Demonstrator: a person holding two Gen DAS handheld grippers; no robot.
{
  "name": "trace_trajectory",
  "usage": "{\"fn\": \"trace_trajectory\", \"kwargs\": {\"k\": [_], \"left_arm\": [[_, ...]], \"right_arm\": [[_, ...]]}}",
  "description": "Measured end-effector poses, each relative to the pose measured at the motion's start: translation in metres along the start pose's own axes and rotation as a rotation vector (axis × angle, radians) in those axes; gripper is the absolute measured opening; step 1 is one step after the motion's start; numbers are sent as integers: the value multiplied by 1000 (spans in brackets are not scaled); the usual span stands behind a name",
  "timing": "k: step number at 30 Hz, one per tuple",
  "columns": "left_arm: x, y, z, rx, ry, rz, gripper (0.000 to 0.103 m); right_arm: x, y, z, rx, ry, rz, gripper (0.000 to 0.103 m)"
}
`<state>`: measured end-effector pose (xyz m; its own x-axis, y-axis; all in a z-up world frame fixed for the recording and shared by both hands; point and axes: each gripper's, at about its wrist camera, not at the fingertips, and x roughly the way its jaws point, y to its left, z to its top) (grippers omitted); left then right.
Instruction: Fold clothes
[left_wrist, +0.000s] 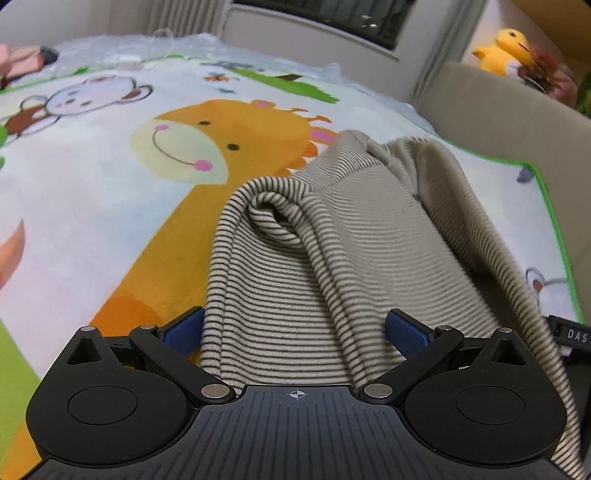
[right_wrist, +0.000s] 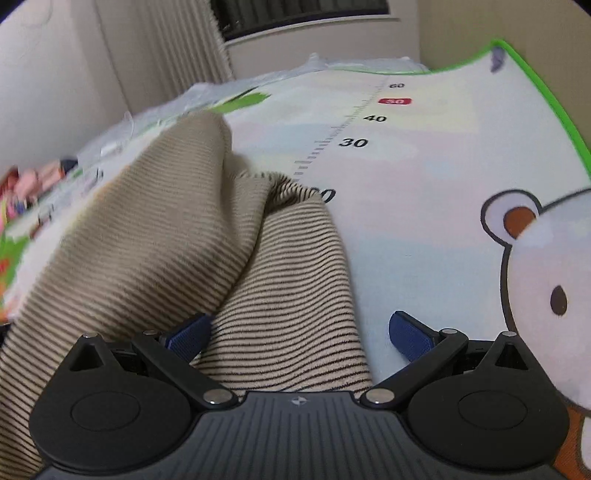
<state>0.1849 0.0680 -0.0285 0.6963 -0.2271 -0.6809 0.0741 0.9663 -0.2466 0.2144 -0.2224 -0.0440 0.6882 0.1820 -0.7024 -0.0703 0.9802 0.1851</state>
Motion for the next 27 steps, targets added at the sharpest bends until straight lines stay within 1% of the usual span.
{"fn": "trace_trajectory", "kwargs": {"k": [2, 4, 5, 6, 7, 9, 10, 12, 13, 16, 22, 24, 26, 27], "left_arm": [[3, -7, -3, 51, 3, 27, 103], [4, -10, -2, 66, 16, 43, 103], [4, -11, 0, 68, 23, 50, 103], [2, -11, 2, 61, 24, 55, 103], [-3, -10, 4, 46, 7, 51, 103], [-16, -7, 8, 27, -57, 45, 103], [-24, -8, 10, 45, -109, 65, 103], [-34, -13, 12, 104, -204, 116, 103], [-35, -14, 14, 123, -231, 140, 103], [-35, -18, 21, 159, -283, 209, 103], [-27, -22, 24, 231, -357, 320, 103], [-25, -22, 23, 266, -370, 344, 103], [-20, -20, 22, 266, -355, 344, 103], [-16, -18, 22, 253, -336, 332, 103]], "right_arm": [[0, 3, 0, -26, 7, -10, 103], [-7, 4, 0, -46, -17, -10, 103], [-13, 5, 0, -59, -44, -16, 103], [-21, 5, 1, -81, -89, -34, 103], [-30, 5, 2, -102, -137, -58, 103], [-44, 4, 5, -135, -254, -133, 103], [-50, 3, 8, -140, -306, -161, 103], [-51, -2, 15, -117, -354, -162, 103], [-50, -5, 19, -99, -372, -154, 103], [-37, -10, 26, -57, -388, -138, 103], [-13, 4, 26, -94, -369, -90, 103], [-9, 11, 25, -108, -371, -81, 103], [-8, 19, 23, -124, -374, -77, 103], [-7, 23, 23, -131, -366, -76, 103]]}}
